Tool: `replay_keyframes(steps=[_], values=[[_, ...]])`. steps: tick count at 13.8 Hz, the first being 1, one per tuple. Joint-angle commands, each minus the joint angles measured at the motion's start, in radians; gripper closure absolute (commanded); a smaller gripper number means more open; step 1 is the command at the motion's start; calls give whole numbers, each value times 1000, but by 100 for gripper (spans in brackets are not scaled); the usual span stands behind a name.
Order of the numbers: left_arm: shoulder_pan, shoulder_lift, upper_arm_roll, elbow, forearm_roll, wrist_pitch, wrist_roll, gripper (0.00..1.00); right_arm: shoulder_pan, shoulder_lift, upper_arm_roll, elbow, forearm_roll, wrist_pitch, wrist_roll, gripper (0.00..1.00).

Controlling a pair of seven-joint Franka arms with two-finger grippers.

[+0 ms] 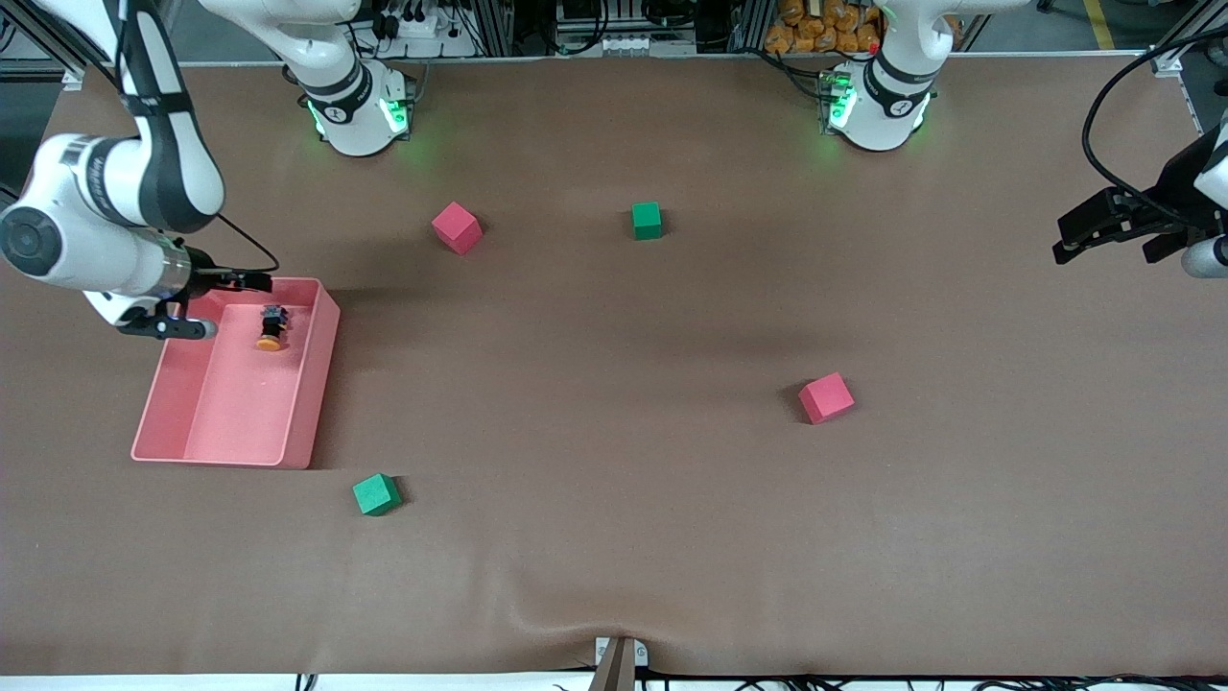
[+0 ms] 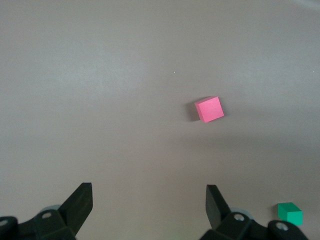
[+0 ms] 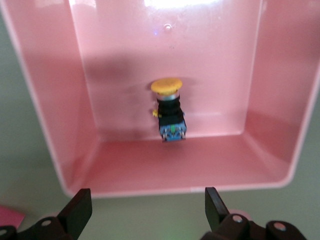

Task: Place and upright button with both arms
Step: 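Reach the right gripper down into the pink tray over the button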

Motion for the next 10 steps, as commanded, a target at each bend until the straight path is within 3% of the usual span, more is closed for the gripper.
replay_keyframes(steps=[1,5,10], values=[[3,-1,-3,-3,10,9,13,0,-22,20,11,-51,-14,102,-37,0],[5,1,0,0,13,20,13,0,-40,107,11,-51,-17,267,-107,0],[5,1,1,0,14,46,13,0,-41,167,11,-50,-19,341,-111,0]])
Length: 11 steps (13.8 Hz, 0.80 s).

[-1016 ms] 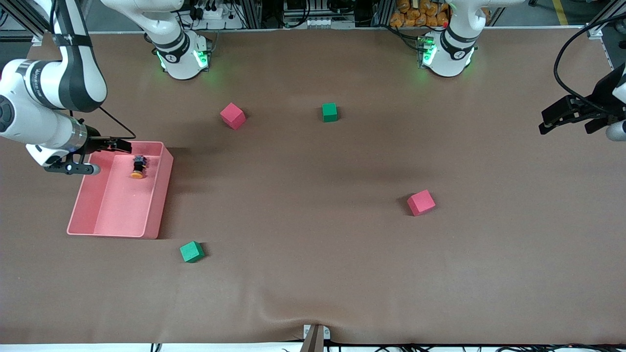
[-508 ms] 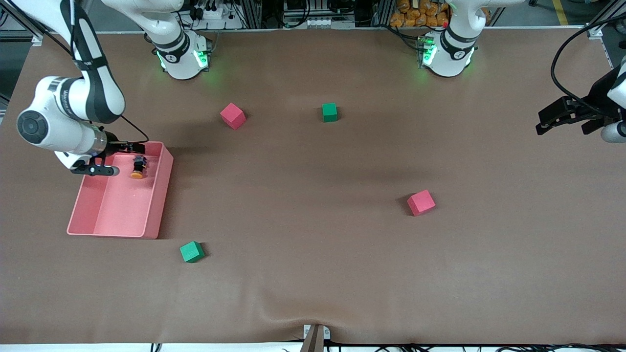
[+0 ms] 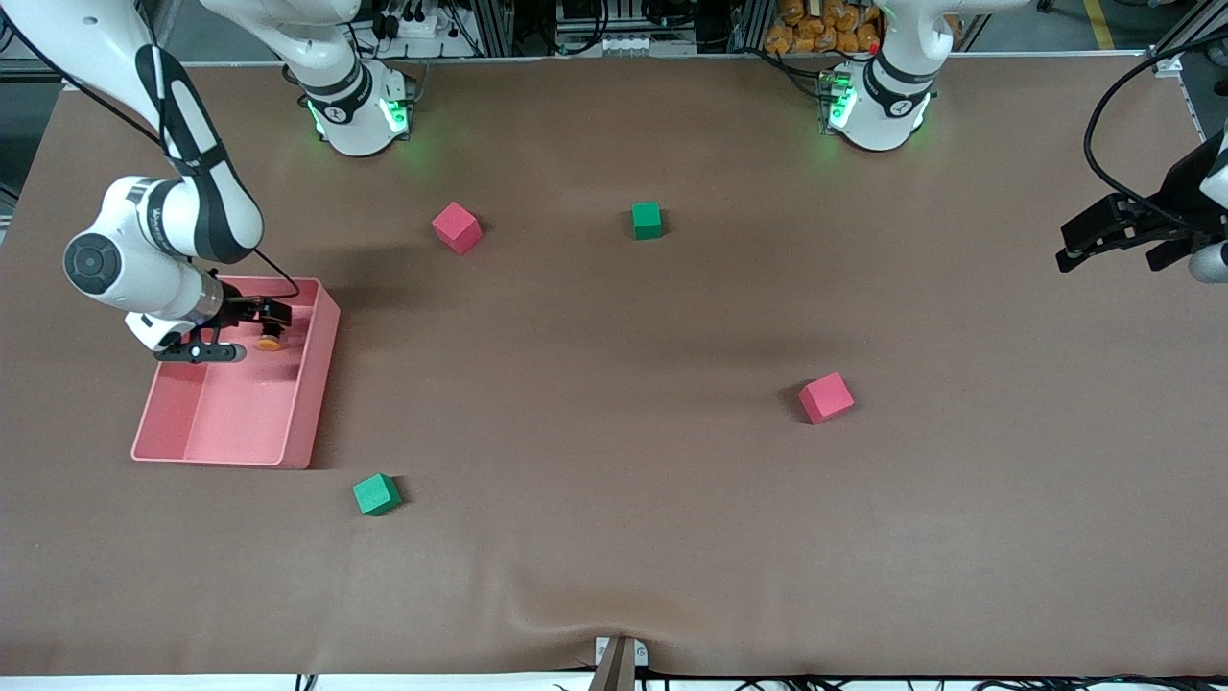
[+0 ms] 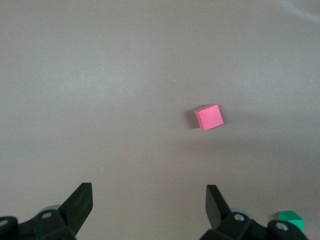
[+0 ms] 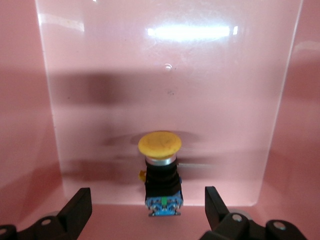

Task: Place and upright button with both arms
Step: 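Close the right gripper on the button's blue base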

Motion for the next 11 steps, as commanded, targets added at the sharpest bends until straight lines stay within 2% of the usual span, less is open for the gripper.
replay_keyframes(steps=[1,3,11], values=[[3,-2,-1,1,14,10,13,0,-9,18,11,-5,-22,70,-20,0],[5,-5,0,1,14,10,20,0,-20,35,11,-5,-23,122,-66,0],[33,-6,0,-1,5,3,69,0,-39,46,11,-49,-22,139,-54,0]])
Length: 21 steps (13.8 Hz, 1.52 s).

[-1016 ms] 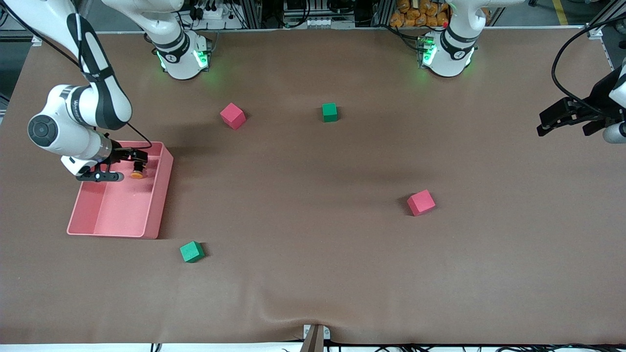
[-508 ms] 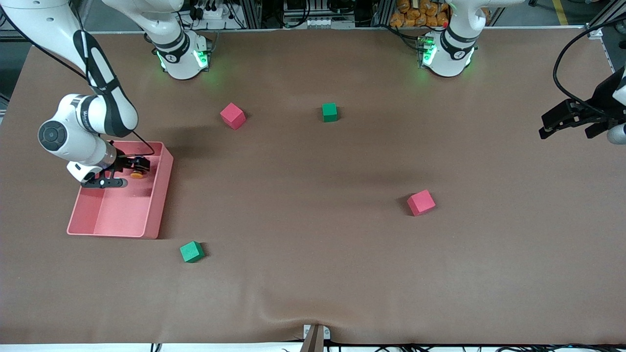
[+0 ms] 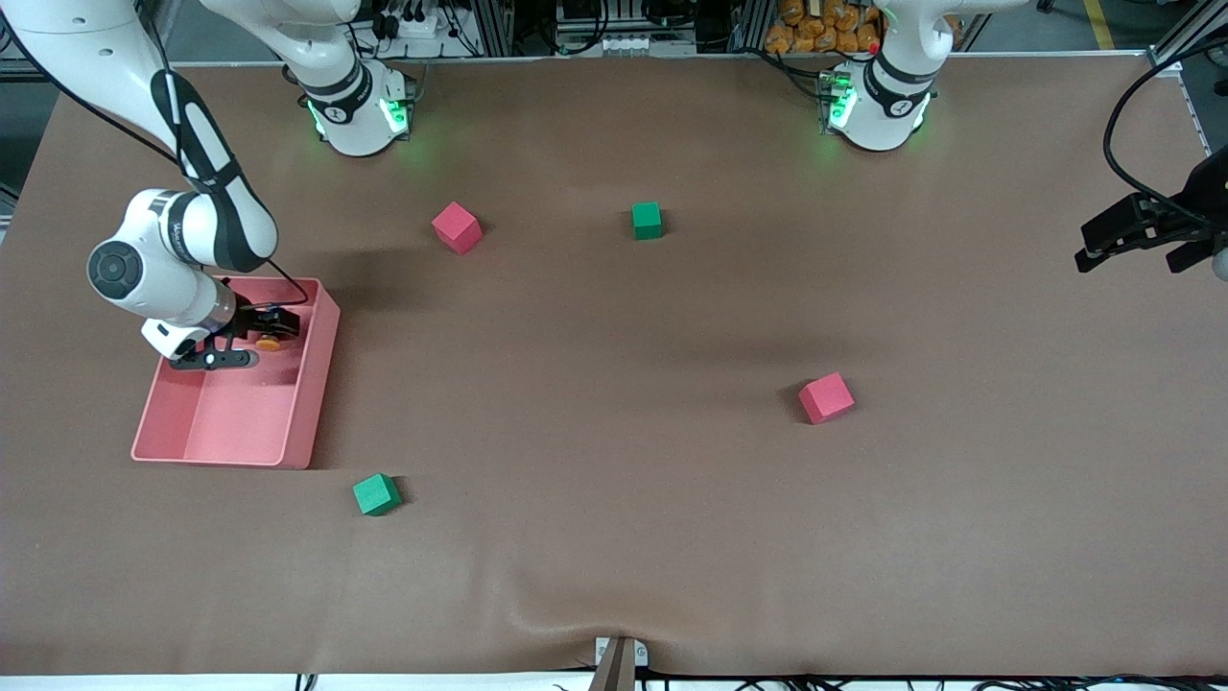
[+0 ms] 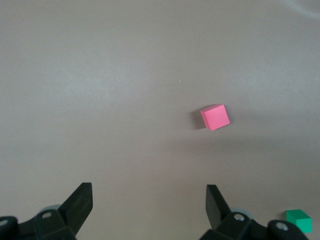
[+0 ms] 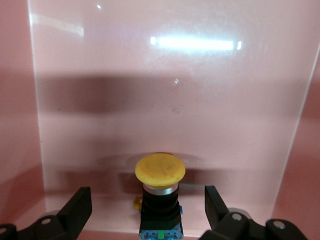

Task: Place and upright button with both arms
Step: 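Close the right gripper on the button's blue base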

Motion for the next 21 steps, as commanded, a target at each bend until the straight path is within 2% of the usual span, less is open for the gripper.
replay_keyframes(steps=[1,20,21], values=[[5,-6,-4,-1,5,0,17,0,-33,-10,10,-33,-20,28,5,0],[38,-12,-5,0,1,-4,46,0,-31,13,12,-37,-11,-33,54,0],[38,-12,-4,0,1,-3,46,0,-31,13,12,-36,-11,-33,54,7]])
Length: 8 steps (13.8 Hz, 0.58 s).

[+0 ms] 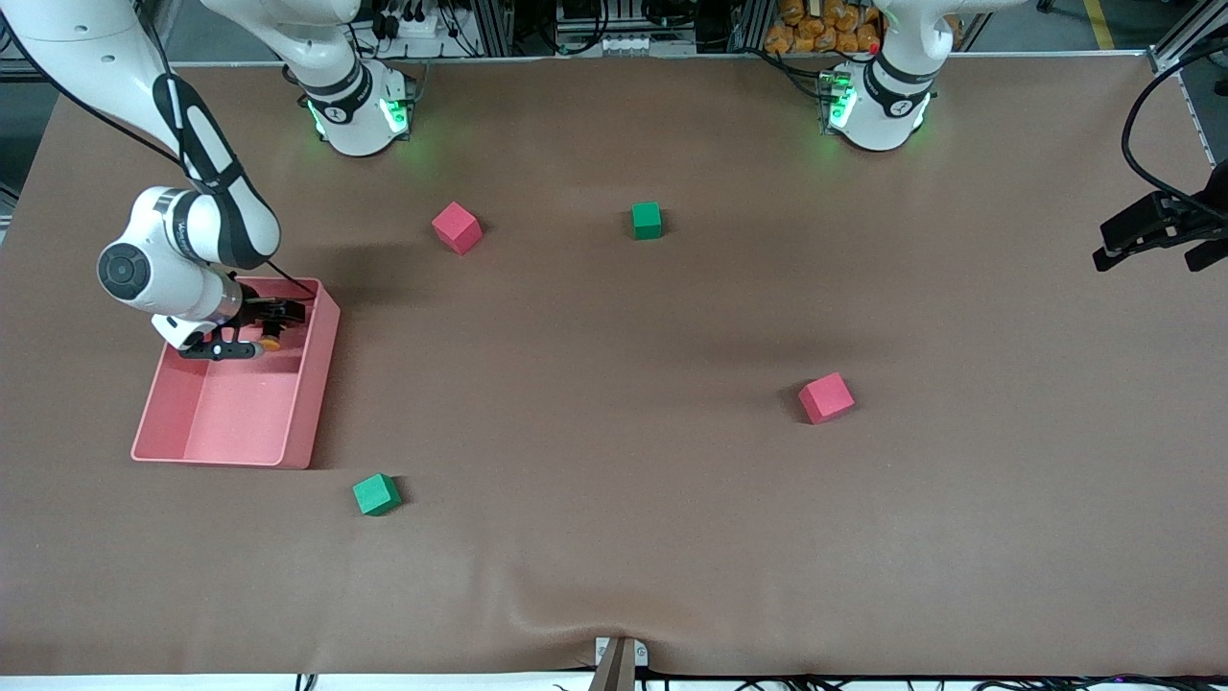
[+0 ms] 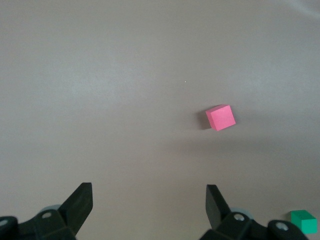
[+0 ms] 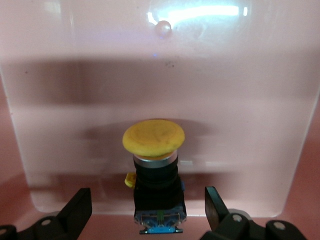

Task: Place and upright button with both arms
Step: 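Close the right gripper on the button's blue base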

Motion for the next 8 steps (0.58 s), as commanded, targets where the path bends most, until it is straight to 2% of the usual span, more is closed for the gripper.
replay_keyframes(steps=[1,2,8], values=[[8,-10,-6,0,-1,-3,18,0,-19,3,13,-6,-11,2,12,68],[8,-10,-6,0,1,-1,18,0,-19,3,13,-6,-11,2,12,100],[7,-5,-9,0,1,0,17,0,-19,1,14,-2,-11,-17,12,100]])
